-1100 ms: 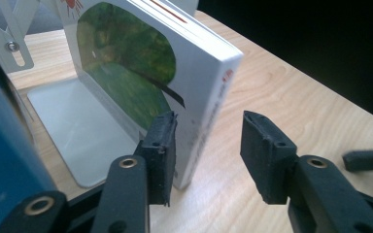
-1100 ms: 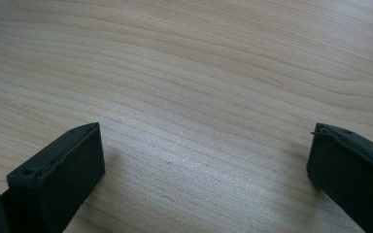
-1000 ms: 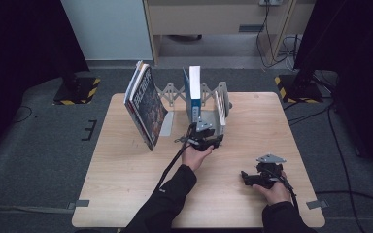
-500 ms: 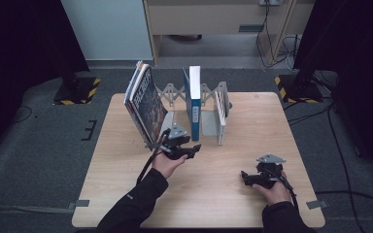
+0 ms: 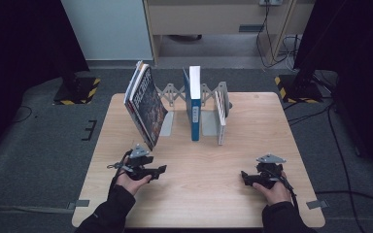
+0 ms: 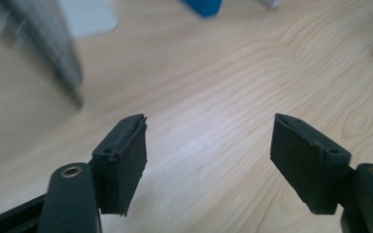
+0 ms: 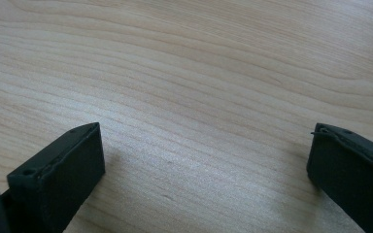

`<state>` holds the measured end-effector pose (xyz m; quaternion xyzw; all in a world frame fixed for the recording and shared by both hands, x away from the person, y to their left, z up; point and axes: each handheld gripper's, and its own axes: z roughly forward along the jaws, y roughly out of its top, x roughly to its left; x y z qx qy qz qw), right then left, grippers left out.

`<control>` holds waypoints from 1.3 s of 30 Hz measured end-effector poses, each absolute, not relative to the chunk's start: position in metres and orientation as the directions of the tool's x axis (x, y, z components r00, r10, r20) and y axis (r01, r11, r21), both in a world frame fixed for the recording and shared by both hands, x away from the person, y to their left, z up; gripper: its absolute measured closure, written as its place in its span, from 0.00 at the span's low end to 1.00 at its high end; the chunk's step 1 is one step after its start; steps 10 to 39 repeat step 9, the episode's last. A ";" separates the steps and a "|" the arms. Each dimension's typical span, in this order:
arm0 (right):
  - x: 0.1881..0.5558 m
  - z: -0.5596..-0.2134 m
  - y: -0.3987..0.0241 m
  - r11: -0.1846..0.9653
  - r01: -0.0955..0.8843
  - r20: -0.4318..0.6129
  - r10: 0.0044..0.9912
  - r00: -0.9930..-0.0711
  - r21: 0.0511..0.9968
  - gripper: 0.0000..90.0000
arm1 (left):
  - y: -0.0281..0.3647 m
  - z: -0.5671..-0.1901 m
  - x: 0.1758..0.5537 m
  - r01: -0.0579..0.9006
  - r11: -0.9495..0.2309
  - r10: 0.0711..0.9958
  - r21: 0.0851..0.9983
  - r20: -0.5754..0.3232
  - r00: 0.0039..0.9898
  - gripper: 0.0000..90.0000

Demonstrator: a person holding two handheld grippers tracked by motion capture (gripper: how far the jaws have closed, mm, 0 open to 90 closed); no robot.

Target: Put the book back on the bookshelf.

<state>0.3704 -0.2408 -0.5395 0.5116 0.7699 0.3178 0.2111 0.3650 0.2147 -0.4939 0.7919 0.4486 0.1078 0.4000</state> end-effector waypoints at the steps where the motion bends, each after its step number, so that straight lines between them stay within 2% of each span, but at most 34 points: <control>1: 0.370 -0.540 -0.241 0.274 0.654 0.000 0.922 -0.387 0.705 0.01 | 0.223 -0.497 0.363 0.639 -0.285 0.813 0.715 -0.173 0.556 0.32; 4: 0.370 -0.539 -0.242 0.273 0.654 0.005 0.921 -0.390 0.706 0.01 | 0.241 -0.502 0.357 0.674 -0.277 0.839 0.685 -0.169 0.517 0.31; 9: 0.370 -0.534 -0.247 0.310 0.659 -0.001 0.905 -0.426 0.685 0.09 | 0.265 -0.503 0.356 0.699 -0.254 0.884 0.668 -0.133 0.447 0.27; 39: 0.370 -0.534 -0.247 0.310 0.659 -0.001 0.905 -0.426 0.685 0.09 | 0.265 -0.503 0.356 0.699 -0.254 0.884 0.668 -0.133 0.447 0.27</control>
